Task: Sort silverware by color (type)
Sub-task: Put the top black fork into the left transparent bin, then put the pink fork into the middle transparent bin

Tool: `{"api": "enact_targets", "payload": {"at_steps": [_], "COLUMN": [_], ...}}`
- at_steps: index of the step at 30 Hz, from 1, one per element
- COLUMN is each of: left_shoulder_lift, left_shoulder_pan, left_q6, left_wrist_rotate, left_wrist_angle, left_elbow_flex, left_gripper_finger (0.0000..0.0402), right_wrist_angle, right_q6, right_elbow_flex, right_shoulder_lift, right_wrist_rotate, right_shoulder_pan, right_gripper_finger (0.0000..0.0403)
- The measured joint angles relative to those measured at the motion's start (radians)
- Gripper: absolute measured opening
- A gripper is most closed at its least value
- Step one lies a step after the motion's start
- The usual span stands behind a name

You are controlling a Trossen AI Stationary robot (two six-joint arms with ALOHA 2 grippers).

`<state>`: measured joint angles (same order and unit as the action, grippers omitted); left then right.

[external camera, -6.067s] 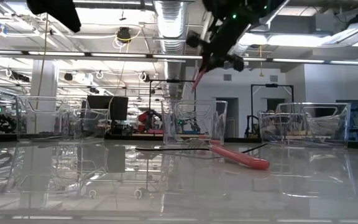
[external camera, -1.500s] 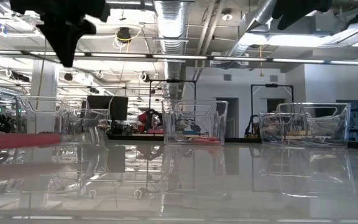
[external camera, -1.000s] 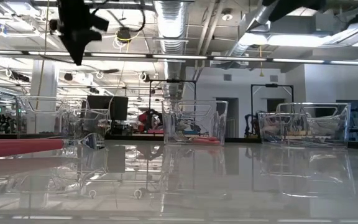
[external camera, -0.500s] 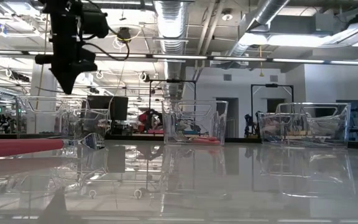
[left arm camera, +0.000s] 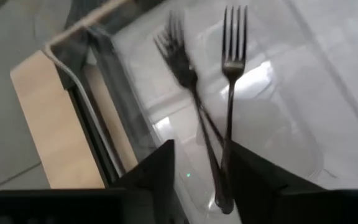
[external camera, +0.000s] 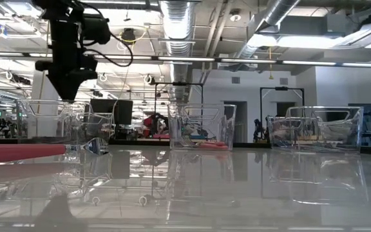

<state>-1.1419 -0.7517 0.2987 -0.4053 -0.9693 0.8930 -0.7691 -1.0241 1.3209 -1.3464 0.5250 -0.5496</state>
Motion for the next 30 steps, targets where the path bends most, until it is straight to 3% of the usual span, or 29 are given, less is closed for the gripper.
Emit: {"api": "enact_targets", "payload": {"at_steps": [5,8,10,13,17,21,24,30], "left_shoulder_lift": [0.044,0.105,0.147,0.182,0.185,0.128,0.063,-0.125], "left_shoulder_pan": [0.004,0.029,0.071,0.205,0.483,0.777,0.954,1.164], "left_q6": [-0.059,-0.103,-0.081,0.015,0.166,0.349,0.553,0.844], "left_wrist_rotate": [0.04,0.246,0.411,0.517,0.451,0.229,0.097,0.067], "left_wrist_angle": [0.008,0.076,0.127,0.203,0.262,0.253,0.256,0.27], "left_elbow_flex": [0.05,0.064,0.064,0.065,0.065,0.065,0.065,0.065], "left_gripper_finger": [0.0173,0.019,0.0193,0.019,0.018,0.0172,0.0169,0.0169], "right_wrist_angle": [0.0,-0.009,-0.005,-0.011,-0.017,-0.035,-0.047,-0.043], "right_q6": [-0.067,-0.121,-0.158,-0.179,-0.115,-0.042,-0.017,-0.001], "right_elbow_flex": [0.001,0.0,0.001,0.0,0.002,0.0,0.0,0.0], "right_shoulder_lift": [-0.017,-0.017,-0.014,0.003,0.024,-0.001,-0.032,-0.085], "right_wrist_rotate": [0.0,-0.045,-0.135,-0.235,-0.17,-0.051,-0.038,-0.052], "right_shoulder_pan": [0.002,-0.005,-0.006,-0.046,-0.14,-0.227,-0.276,-0.353], "right_gripper_finger": [0.0207,0.0207,0.0207,0.0207,0.0207,0.0207,0.0207,0.0207]}}
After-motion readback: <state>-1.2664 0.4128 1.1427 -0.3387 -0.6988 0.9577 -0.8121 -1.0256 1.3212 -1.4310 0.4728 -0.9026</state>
